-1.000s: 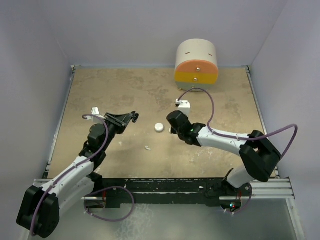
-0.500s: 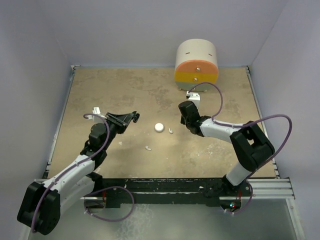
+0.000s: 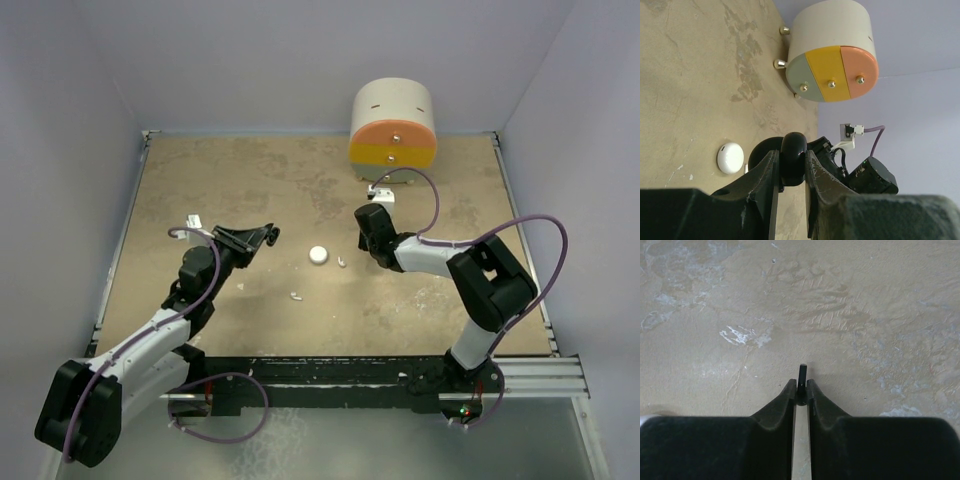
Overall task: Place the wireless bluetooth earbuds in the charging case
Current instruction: Adjust the earbud at the center of the board.
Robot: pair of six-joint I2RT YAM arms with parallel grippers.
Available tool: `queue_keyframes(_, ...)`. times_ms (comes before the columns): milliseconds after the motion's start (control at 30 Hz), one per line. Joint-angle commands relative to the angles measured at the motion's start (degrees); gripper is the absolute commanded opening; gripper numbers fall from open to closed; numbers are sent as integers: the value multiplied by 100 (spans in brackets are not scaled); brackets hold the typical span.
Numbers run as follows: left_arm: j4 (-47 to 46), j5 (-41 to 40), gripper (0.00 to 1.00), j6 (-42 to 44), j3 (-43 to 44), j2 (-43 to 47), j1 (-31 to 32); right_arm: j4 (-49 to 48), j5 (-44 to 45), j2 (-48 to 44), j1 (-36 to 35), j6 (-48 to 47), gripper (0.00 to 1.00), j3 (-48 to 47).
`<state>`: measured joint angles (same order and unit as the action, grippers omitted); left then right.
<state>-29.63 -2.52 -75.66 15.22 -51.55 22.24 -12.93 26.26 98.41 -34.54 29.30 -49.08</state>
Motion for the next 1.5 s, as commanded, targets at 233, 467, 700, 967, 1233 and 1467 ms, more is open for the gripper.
queue_keyframes(233, -431, 35, 0, 69, -47, 3, -29, -103, 51, -249, 74, -56, 46, -143)
queue_keyframes(467, -438, 24, 0, 81, -55, -15, -33, -258, -232, -259, 108, 0, 55, 60)
queue_keyframes(700, -464, 24, 0, 77, -86, -17, -28, -354, -501, -59, 108, 118, 58, 145)
queue_keyframes(967, -476, 15, 0, 73, -130, 21, -29, -450, -665, 98, 96, 163, 58, 171)
queue_keyframes(1233, -465, 15, 0, 78, -133, 55, -27, -515, -913, 214, -6, 211, 58, 88)
queue_keyframes(1467, -444, 6, 0, 83, -145, 106, -31, -500, -1026, 351, -235, 332, 58, -139)
